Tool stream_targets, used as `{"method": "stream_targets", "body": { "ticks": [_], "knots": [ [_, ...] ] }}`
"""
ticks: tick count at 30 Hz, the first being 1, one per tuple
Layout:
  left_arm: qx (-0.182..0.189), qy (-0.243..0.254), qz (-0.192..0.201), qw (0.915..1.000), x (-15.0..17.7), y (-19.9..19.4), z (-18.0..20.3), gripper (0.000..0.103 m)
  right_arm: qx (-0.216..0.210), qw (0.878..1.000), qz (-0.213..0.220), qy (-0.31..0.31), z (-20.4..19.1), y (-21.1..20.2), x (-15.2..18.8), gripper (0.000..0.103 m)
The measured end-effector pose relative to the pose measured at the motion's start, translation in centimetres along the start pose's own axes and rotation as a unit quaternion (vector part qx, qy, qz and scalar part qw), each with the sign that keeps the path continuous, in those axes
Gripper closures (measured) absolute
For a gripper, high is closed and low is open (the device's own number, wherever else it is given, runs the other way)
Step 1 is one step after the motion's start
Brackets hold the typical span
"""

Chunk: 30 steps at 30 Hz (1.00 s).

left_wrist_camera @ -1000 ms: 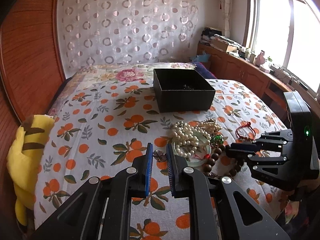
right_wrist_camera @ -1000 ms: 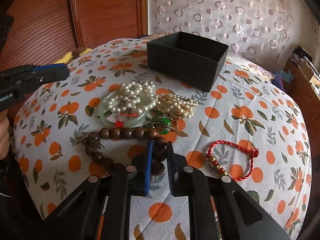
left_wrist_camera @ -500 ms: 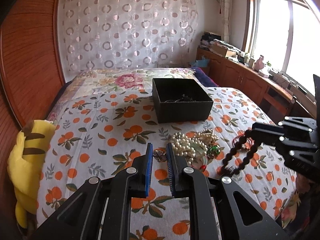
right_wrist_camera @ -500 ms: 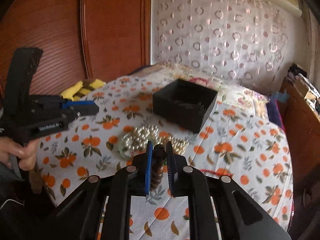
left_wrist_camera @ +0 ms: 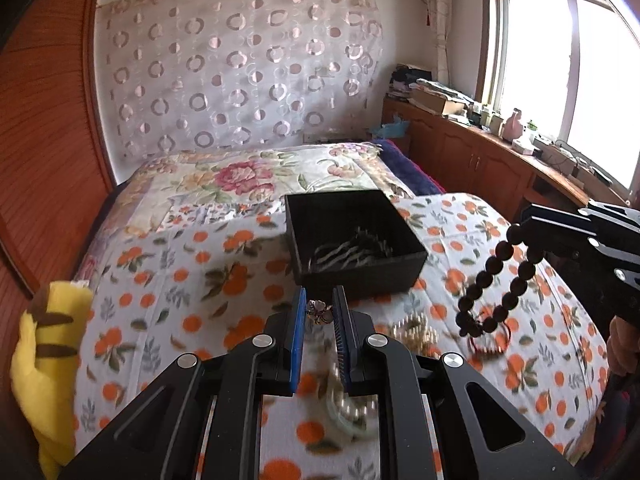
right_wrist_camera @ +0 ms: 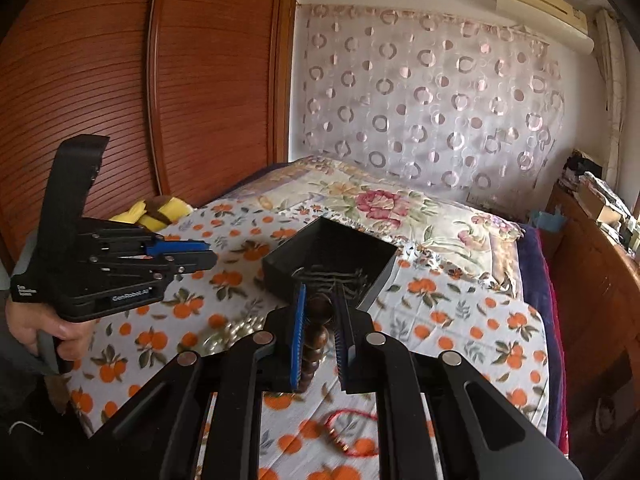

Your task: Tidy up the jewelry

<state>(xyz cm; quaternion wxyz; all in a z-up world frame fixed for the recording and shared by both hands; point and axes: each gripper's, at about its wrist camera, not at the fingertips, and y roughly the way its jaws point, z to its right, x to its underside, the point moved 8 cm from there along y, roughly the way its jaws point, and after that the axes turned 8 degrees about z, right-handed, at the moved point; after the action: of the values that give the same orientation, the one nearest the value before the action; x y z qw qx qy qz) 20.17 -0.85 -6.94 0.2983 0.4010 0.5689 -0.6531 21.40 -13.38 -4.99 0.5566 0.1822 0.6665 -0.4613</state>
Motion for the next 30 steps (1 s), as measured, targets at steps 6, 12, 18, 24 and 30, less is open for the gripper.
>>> {"method": "stream_targets", "body": {
  "ticks": [6, 12, 18, 24, 30],
  "knots": [
    [0.007, 0.003, -0.007, 0.9999, -2.3, 3.7, 0.2, 0.09, 0.001, 1.0, 0.009, 0.0, 1.9, 1.7, -1.7, 0.088],
    [0.007, 0.008, -0.021, 0.9997, -3.8, 7.8, 0.0, 0.09, 0.001, 1.0, 0.018, -0.002, 3.8, 4.2, -4.0, 0.088],
    [0.01, 0.008, -0.024, 0.9996, -4.9, 10.4, 0.1, 0.09, -0.006, 1.0, 0.024, -0.009, 4.8, 6.3, -5.8, 0.088],
    [0.011, 0.007, -0.034, 0.9993, -5.4, 12.5, -0.4, 0.086, -0.014, 1.0, 0.016, -0.006, 5.3, 8.8, -6.0, 0.088],
    [0.012, -0.003, -0.028, 0.9995, -6.2, 12.6, -1.3, 0.061, -0.017, 1.0, 0.005, -0.008, 5.1, 11.0, -5.8, 0.088]
  ]
}}
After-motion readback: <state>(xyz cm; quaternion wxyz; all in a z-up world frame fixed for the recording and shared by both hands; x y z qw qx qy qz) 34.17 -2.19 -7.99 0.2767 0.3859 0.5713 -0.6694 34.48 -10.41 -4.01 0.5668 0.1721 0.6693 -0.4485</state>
